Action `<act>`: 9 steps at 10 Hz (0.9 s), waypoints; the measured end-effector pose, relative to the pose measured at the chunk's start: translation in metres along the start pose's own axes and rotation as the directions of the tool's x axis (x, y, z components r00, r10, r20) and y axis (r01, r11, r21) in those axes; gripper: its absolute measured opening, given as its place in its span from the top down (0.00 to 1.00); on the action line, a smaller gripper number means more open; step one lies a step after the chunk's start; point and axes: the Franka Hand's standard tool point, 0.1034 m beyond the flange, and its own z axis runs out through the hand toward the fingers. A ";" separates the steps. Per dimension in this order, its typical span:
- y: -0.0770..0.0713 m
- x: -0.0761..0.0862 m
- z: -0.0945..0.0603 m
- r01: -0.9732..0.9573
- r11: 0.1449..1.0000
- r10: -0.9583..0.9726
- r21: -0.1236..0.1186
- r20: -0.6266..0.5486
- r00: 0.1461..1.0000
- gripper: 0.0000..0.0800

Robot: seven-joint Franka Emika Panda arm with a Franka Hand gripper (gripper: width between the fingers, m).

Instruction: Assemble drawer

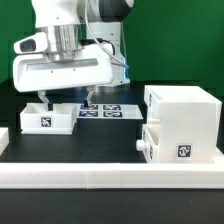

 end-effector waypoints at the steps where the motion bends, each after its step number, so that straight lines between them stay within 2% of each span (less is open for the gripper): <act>1: 0.000 0.001 0.000 0.000 1.000 0.000 0.001 0.001 1.000 0.19; 4: 0.000 0.001 0.001 0.006 1.000 -0.006 0.000 -0.002 1.000 0.19; 5: 0.000 -0.002 0.007 0.024 1.000 -0.024 -0.001 -0.006 1.000 0.19; 8: -0.002 -0.010 0.019 0.052 0.998 -0.053 -0.028 -0.053 0.997 0.19; 9: 0.001 -0.014 0.025 0.056 0.998 -0.057 -0.030 -0.057 0.997 0.19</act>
Offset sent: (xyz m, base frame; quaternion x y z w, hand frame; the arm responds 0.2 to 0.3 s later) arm 0.0000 0.0000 0.0000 0.0000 0.0000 0.0000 1.0000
